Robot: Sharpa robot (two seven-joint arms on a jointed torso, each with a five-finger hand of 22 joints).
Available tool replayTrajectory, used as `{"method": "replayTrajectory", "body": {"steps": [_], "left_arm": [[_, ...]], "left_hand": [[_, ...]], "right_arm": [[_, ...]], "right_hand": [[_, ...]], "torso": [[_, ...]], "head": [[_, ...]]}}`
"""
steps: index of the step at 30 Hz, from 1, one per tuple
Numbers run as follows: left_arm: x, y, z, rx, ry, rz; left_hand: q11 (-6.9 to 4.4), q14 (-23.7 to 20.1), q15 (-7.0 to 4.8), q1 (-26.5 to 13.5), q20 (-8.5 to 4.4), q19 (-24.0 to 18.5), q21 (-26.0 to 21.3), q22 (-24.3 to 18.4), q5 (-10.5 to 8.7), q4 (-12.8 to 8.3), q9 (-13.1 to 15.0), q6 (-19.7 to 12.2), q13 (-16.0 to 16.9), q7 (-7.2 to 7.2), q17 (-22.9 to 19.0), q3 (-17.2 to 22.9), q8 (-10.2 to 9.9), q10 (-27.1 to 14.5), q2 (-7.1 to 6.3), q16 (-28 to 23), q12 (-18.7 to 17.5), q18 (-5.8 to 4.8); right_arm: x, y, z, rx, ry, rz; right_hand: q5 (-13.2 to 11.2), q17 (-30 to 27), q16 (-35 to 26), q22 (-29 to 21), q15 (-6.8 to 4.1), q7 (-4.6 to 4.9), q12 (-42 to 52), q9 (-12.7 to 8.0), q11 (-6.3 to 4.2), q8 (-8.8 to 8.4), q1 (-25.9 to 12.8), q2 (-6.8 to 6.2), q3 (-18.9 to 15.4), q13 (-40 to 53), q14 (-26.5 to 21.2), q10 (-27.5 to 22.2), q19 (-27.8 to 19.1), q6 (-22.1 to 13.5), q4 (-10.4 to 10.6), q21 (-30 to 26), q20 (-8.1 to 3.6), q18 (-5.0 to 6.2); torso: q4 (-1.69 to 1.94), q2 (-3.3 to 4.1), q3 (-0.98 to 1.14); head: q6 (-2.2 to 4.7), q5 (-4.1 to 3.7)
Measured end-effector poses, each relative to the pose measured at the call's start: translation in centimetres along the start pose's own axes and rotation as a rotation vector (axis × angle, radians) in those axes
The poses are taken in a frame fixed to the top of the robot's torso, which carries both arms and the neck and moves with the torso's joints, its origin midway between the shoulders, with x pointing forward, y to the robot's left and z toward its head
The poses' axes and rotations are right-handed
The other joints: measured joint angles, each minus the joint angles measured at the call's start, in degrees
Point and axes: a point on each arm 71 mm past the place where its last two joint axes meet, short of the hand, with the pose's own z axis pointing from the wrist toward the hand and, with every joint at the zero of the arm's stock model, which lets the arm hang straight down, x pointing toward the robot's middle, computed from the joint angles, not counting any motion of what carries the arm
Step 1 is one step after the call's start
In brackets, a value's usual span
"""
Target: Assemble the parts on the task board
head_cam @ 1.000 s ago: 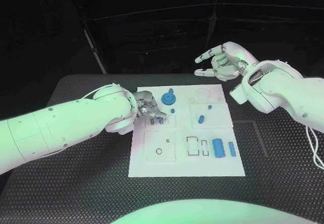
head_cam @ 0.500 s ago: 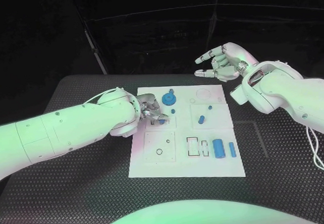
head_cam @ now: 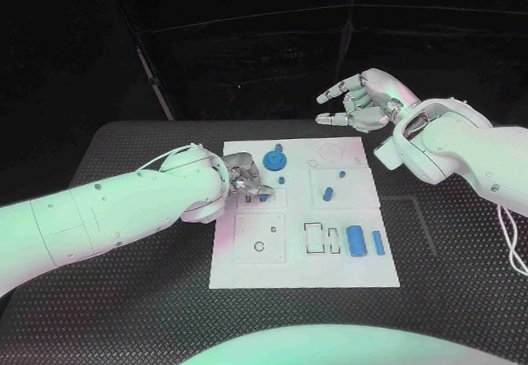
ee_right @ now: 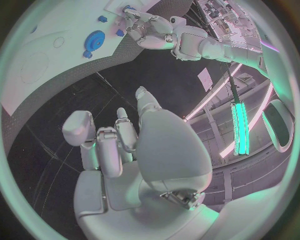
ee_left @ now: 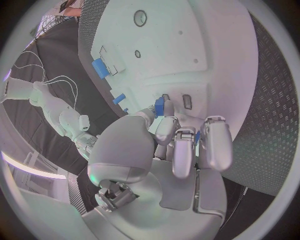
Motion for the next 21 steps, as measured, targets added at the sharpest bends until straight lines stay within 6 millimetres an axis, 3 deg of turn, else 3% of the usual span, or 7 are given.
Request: {"method": "replayTrajectory", "body": {"steps": [21], "left_arm": [[0.03,0.31,0.14,-0.008,0.013,0.019]], "left_hand": [[0.01,0.0,0.0,-0.1,0.0,0.0,-0.2,0.0,-0.14,-0.2,0.1,0.1,-0.1,0.1,0.0,0.5,0.0,0.0,-0.12,0.0,0.0,0.0]], "right_arm": [[0.05,0.0,0.04,0.0,0.002,0.0]], "right_hand": [[0.0,0.0,0.0,0.0,0.0,0.0,0.0,0.0,0.0,0.0,0.0,0.0,-0.2,0.0,0.0,0.0,0.0,0.0,-0.2,0.0,0.0,0.0]], "torso": [[0.03,0.01,0.01]], "head": [[-0.57,-0.05]]}}
